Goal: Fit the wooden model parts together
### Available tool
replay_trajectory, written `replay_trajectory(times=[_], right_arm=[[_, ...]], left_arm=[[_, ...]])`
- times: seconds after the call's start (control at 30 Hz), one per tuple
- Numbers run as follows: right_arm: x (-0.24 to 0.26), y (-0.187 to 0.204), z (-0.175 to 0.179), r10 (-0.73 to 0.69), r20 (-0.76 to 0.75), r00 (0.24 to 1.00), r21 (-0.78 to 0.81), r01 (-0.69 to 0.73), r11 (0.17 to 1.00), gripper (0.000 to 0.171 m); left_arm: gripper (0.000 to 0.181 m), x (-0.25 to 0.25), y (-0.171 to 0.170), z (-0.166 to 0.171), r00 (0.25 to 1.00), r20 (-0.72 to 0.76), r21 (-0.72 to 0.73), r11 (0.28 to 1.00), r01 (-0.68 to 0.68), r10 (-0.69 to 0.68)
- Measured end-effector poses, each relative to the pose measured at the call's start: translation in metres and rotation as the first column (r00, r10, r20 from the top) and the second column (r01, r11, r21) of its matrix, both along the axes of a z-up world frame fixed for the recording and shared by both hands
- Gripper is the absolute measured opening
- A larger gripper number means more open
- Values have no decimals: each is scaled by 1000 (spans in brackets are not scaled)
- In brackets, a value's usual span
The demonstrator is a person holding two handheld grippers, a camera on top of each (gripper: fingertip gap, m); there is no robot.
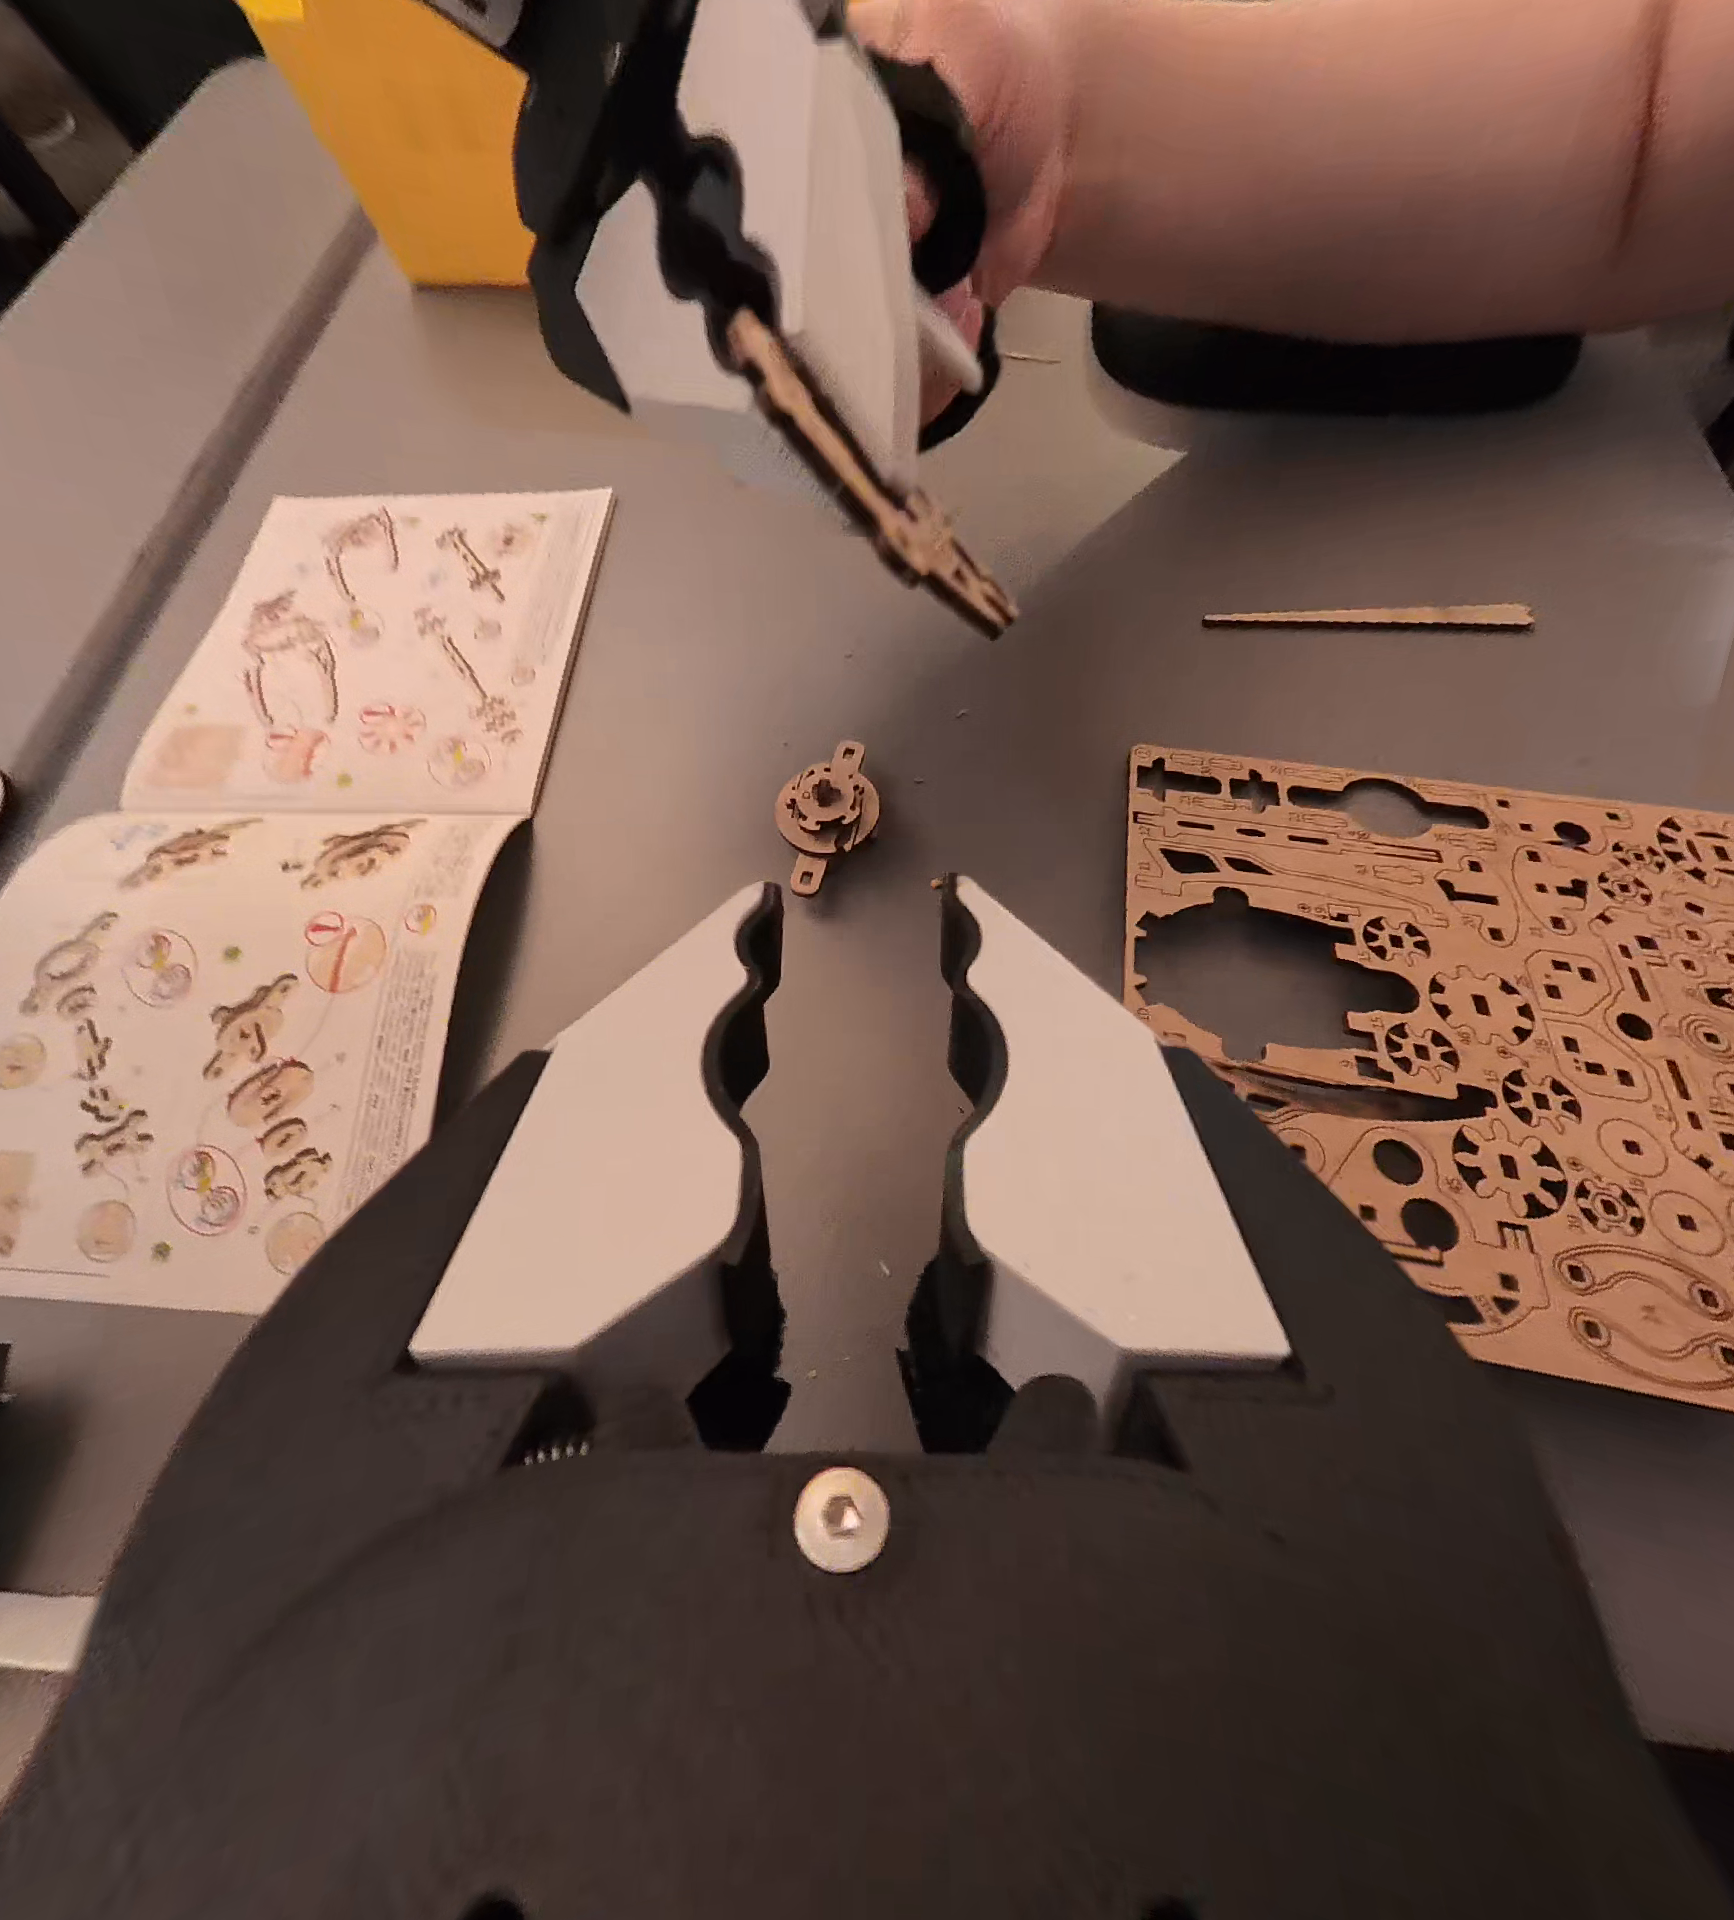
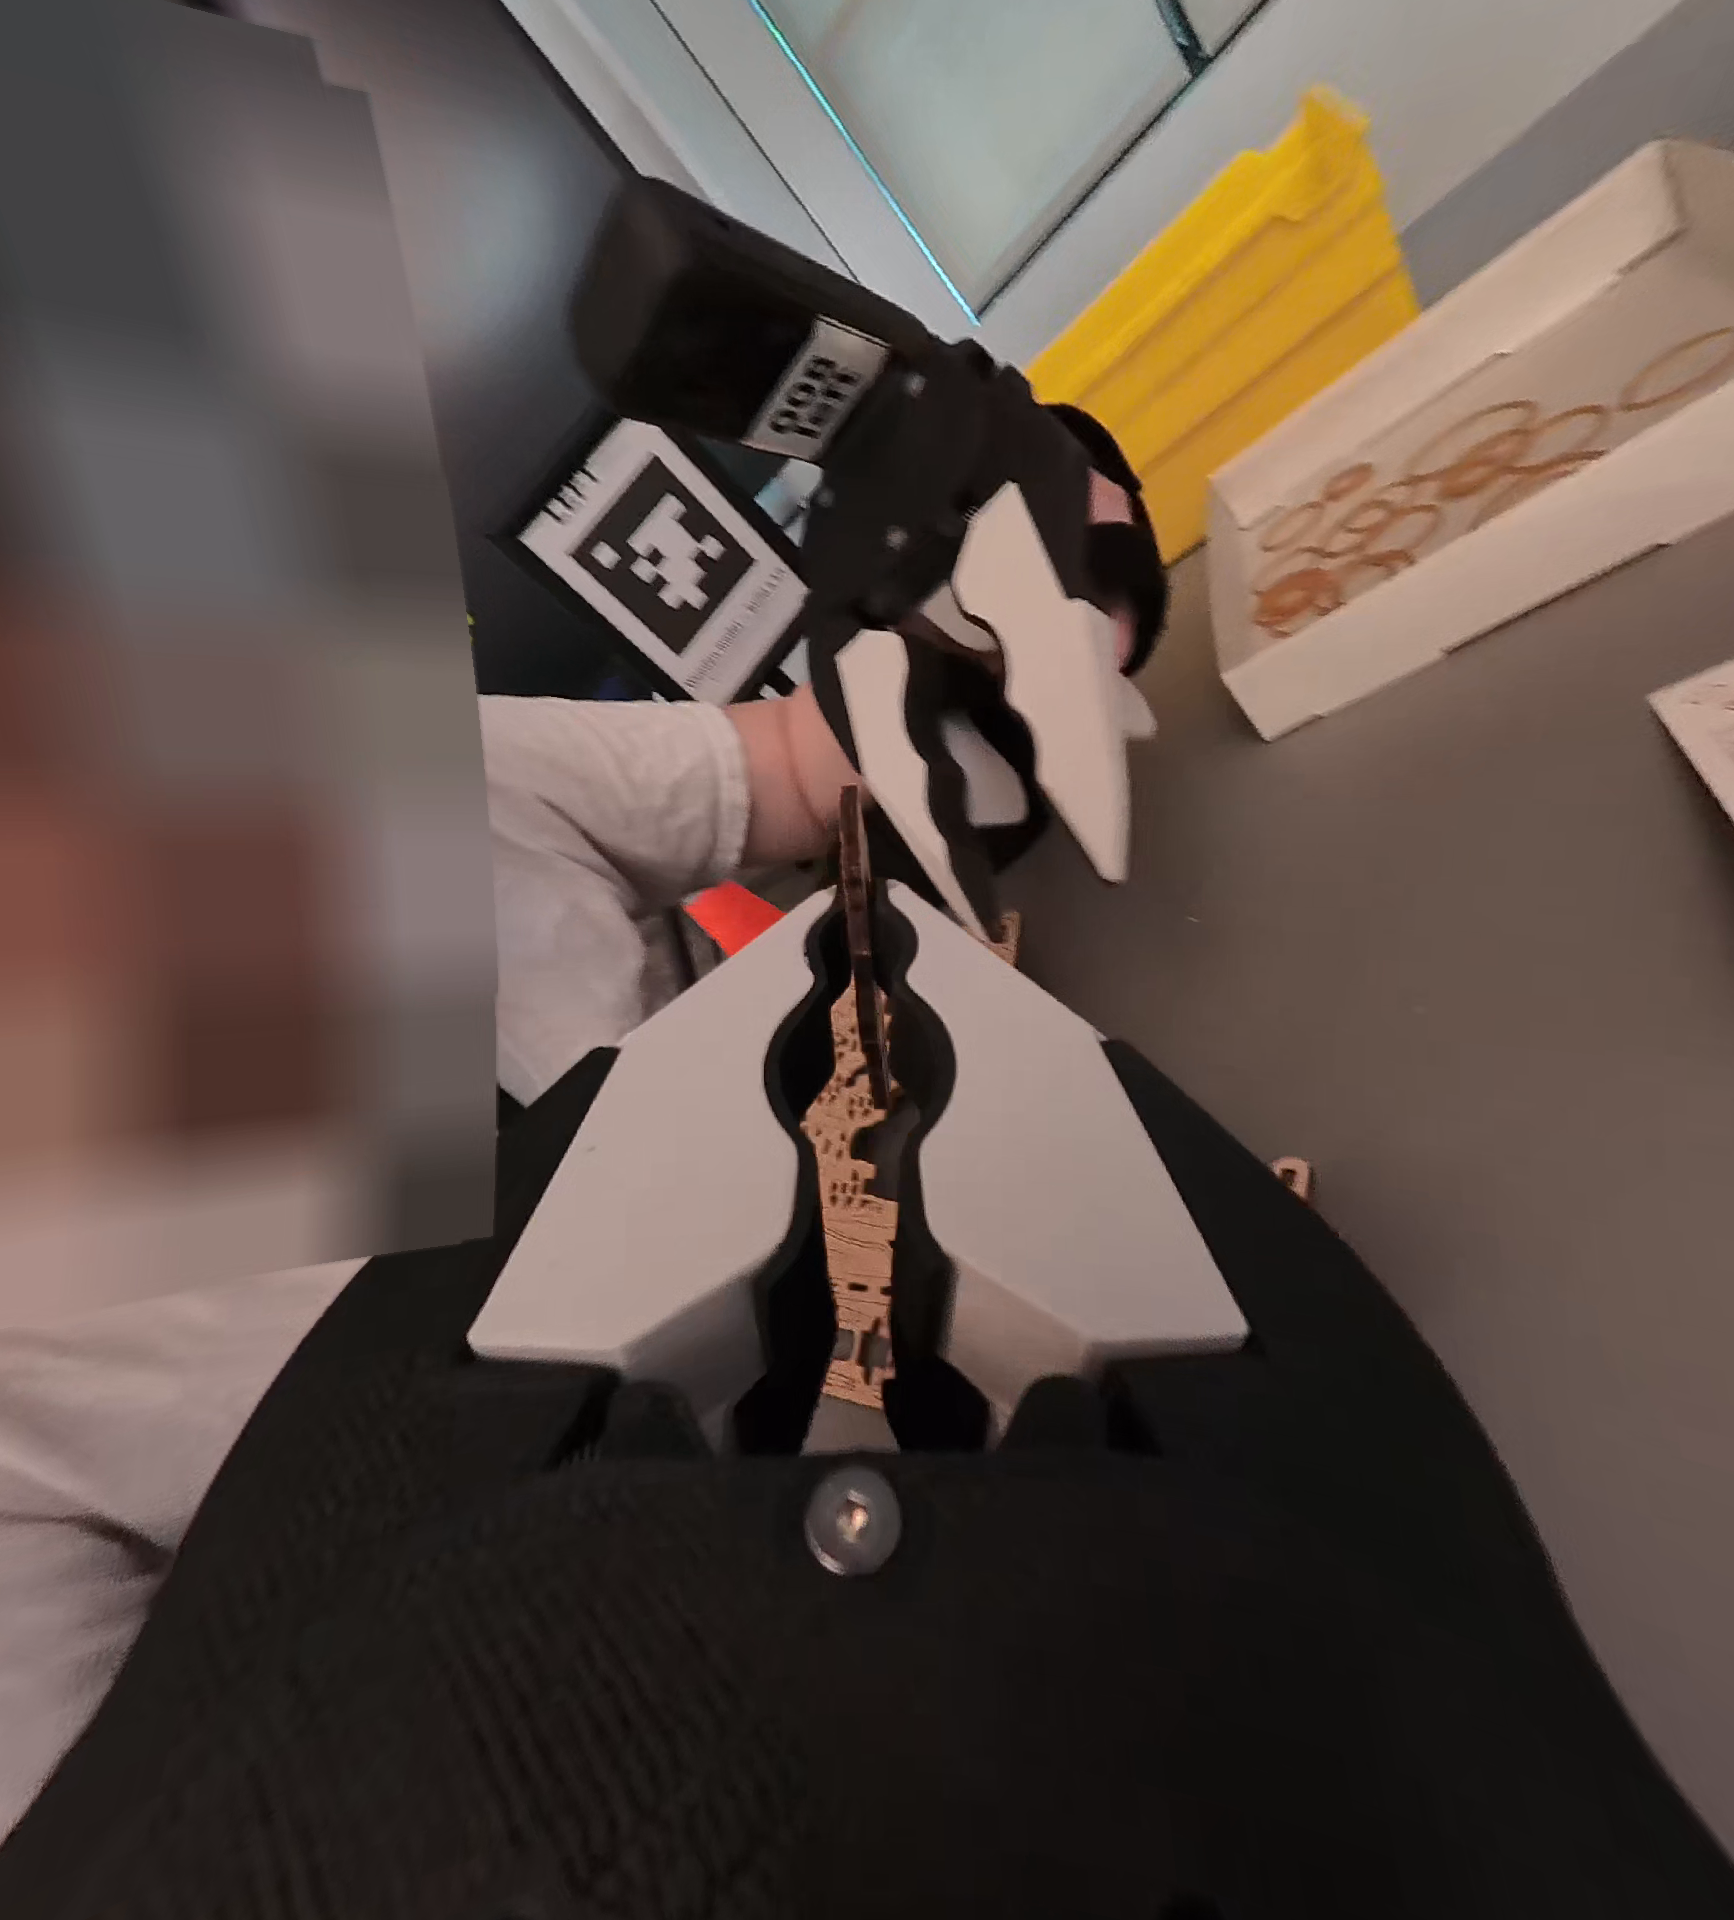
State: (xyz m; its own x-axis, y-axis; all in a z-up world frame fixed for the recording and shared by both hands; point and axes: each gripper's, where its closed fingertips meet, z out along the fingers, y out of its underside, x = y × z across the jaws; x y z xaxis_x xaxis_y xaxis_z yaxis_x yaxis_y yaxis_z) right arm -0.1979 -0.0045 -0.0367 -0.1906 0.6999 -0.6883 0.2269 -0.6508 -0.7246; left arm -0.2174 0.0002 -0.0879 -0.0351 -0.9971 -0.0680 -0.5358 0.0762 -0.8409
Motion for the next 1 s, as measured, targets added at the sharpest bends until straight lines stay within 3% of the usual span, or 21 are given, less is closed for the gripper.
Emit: replay_trajectory(times=[0.13, 0.27, 0.33, 0.43, 0.67, 0.77, 0.93, 1.0], right_arm=[[-5, 1, -11, -18, 56, 998, 42, 15, 999, 1], [-6, 2, -18, -37, 108, 994, 95, 26, 995, 1], [-6, 4, -22, -47, 127, 991, 102, 34, 994, 1], [-6, 5, -25, -44, 132, 990, 90, 33, 995, 1], [-6, 2, -25, -31, 141, 990, 95, 18, 995, 1], [-6, 3, -28, -32, 150, 988, 93, 19, 996, 1], [-6, 2, -32, -28, 165, 986, 90, 14, 996, 1], [-6, 2, -32, -26, 170, 985, 91, 11, 996, 1]], left_arm=[[33, 2, -8, 8, 997, 57, 24, 998, 52, -54], [19, -15, 14, -6, 997, -71, 137, 990, -23, 33], [0, -22, 16, -18, 990, -131, 89, 996, -30, 42], [0, -28, 16, -42, 968, -247, -31, 998, -61, 52], [0, -32, 18, -58, 947, -313, -94, 989, -112, 77], [29, -35, 18, -58, 940, -330, -135, 982, -135, 84], [39, -45, 21, -68, 907, -408, -93, 984, -152, 101], [31, -50, 28, -76, 875, -458, -48, 979, -199, 155]])
